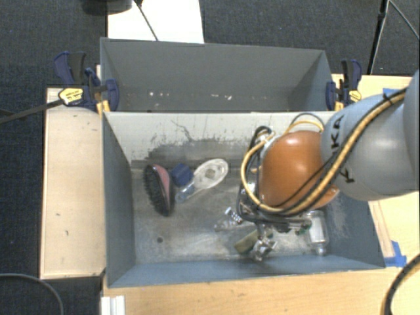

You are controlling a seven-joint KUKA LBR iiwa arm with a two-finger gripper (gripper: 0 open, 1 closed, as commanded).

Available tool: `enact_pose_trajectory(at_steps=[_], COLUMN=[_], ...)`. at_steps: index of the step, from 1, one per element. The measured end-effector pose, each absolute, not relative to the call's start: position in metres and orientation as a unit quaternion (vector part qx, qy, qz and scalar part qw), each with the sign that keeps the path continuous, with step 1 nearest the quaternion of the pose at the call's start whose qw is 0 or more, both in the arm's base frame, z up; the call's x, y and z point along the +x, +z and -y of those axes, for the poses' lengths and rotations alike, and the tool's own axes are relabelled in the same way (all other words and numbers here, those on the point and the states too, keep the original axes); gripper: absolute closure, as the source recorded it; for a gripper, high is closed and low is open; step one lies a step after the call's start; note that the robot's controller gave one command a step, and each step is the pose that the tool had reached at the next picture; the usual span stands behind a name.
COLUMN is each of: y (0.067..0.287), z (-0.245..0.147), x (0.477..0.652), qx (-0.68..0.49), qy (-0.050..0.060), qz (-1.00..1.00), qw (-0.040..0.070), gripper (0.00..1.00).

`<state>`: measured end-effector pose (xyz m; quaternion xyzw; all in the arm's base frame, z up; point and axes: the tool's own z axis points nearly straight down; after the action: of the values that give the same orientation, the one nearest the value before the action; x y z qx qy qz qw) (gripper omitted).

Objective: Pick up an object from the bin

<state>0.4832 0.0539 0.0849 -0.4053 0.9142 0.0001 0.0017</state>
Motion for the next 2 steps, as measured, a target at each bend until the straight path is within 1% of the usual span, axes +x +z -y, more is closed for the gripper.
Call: enact_pose_trajectory(at_steps=[1, 2], y=[0.085, 0.103], z=[-0.054, -0.081], x=[0.483, 0.523], qx=[-0.406, -0.315], qy=[0.0, 0.001], qz=[-0.914, -0.949], qw=[0.002, 0.004], gripper=[1.0, 1.0])
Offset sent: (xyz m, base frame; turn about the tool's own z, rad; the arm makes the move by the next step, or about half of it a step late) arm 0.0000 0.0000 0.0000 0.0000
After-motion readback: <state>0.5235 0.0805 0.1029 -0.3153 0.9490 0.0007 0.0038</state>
